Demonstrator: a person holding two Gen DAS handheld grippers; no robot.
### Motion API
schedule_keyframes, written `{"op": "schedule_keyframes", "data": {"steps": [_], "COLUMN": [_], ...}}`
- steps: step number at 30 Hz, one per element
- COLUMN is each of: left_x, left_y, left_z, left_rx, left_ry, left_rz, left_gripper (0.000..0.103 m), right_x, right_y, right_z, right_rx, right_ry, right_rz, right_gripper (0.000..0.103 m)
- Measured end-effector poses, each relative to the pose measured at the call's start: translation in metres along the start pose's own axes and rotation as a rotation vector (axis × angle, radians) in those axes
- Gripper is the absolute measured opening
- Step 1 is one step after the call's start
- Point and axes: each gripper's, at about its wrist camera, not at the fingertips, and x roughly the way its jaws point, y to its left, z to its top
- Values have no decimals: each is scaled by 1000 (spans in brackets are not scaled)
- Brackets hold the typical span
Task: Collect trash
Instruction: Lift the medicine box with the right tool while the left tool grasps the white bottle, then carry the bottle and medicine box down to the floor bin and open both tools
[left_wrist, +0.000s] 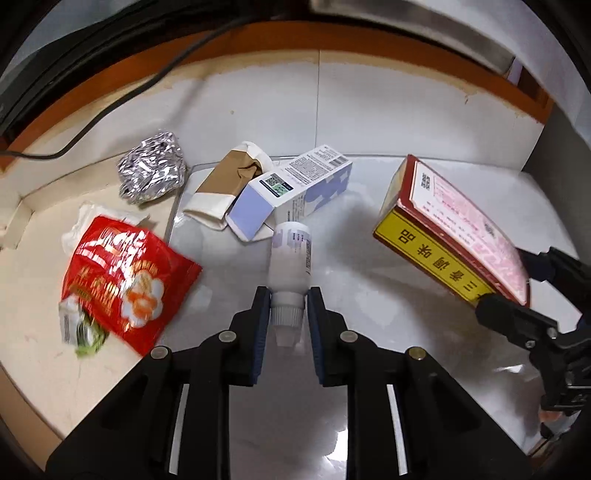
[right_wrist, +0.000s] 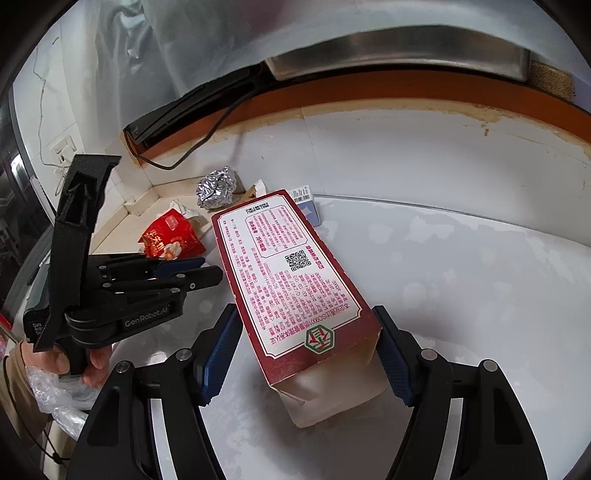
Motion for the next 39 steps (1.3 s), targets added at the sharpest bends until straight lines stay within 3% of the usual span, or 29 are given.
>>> {"op": "schedule_keyframes", "data": {"steps": [12, 18, 24, 32, 39], "left_x": [-104, -159, -195, -207, -161], "left_y": [-11, -22, -23, -25, -27], "left_z": [-68, -125, -202, -299, -350], "left_rx": [-87, -156, -228, -302, -349], "left_ry": [-51, -81, -80, -14, 119], "left_rz": [-4, -24, -18, -10, -37], "left_gripper": [16, 16, 16, 16, 16], "right_x": [-72, -110, -141, -153, -118], "right_y": [32, 64, 95, 121, 127], "right_z": [-41, -82, -143, -235, -300], "right_rx": [4, -18, -60, -103, -140], "right_ry": [-35, -40, -8, 130, 302], "right_rz": [57, 120, 182, 212, 187], "right_gripper": [70, 70, 70, 70, 70]}}
